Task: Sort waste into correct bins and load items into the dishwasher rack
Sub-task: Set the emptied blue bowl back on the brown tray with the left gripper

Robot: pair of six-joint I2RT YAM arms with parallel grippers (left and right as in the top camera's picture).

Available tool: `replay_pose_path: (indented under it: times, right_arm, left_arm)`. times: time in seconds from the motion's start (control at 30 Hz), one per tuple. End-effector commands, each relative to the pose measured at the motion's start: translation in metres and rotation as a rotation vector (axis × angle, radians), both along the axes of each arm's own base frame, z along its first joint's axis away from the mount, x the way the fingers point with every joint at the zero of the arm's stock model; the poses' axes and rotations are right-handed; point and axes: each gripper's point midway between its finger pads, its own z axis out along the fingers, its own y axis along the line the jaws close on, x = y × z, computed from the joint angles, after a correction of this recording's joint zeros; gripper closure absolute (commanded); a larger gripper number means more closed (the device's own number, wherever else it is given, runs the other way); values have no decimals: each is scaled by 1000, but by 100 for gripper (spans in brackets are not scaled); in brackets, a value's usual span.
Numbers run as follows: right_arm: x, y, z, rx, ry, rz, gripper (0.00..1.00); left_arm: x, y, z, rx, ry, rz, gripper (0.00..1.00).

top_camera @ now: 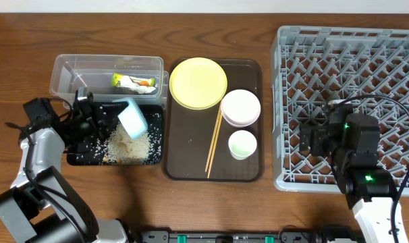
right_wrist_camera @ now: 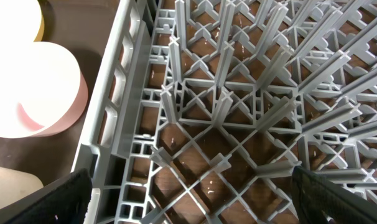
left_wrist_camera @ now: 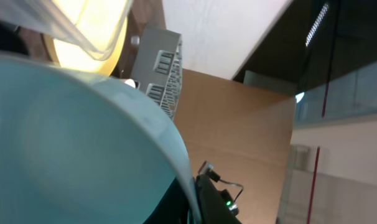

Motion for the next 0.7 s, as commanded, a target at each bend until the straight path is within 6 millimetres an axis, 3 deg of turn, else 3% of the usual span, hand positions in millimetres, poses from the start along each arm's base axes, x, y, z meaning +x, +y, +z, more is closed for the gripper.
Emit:
replay_pose_path:
  times: [0.0, 0.13, 0.27, 0.43, 0.67]
  right_arm:
    - [3, -2, 8, 14, -16, -16, 1]
    - [3, -2, 8, 14, -16, -16, 1]
    - [3, -2, 8, 14, -17, -16, 1]
    - [3, -2, 8, 14, -17, -15, 1]
    - [3, -2, 8, 14, -17, -16, 1]
  left_arm:
    - [0, 3, -5, -53, 123, 25, 91]
    - [1, 0, 4, -52, 37, -1, 94]
    - [-3, -22, 13, 20, -91, -72, 94]
    - [0, -56, -8, 288, -85, -140, 94]
    - [3, -128, -18, 610, -234, -285, 94]
